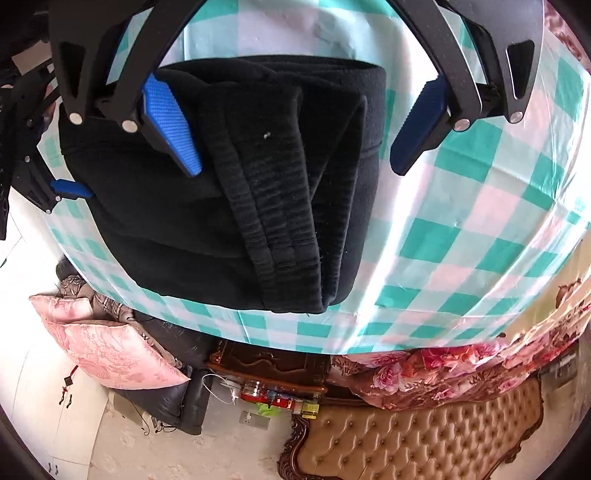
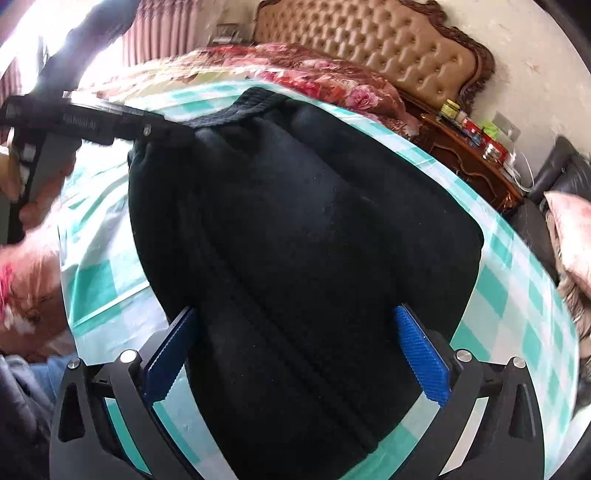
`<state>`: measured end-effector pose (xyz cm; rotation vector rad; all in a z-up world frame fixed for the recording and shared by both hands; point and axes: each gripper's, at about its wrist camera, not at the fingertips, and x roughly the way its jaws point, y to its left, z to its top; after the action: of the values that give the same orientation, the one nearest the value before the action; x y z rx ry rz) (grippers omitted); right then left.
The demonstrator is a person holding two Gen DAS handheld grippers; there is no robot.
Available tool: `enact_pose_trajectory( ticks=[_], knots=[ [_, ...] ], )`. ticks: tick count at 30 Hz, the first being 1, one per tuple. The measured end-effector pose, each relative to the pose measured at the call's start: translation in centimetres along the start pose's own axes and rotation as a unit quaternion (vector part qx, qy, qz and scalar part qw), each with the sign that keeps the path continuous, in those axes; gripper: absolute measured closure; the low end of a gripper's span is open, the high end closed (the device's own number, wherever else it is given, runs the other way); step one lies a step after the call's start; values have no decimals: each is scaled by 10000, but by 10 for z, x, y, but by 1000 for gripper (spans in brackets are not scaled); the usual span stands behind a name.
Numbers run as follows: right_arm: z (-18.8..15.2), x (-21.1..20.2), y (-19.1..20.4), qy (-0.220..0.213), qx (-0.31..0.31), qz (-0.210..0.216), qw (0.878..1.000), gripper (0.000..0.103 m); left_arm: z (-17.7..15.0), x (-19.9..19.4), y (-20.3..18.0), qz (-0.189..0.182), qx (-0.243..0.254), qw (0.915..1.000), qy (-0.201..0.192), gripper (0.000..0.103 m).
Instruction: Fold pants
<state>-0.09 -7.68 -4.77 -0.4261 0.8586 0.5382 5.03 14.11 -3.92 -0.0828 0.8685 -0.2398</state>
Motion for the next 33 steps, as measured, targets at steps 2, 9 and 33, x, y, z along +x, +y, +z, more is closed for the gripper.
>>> enact_pose_trajectory(
  ticks=[2,9,33],
  knots=[
    [1,1,-1,14,-16,25,10000,4,1,5,2,-41,-24,10000,32,1],
    [0,2,-2,-13,4,45,10000,4,3,24,12,-363,-266,9990,72,1],
    [26,16,-74,65,624,-140,9979,5,94,117,-14,-437,-63,9985,323,1]
  ],
)
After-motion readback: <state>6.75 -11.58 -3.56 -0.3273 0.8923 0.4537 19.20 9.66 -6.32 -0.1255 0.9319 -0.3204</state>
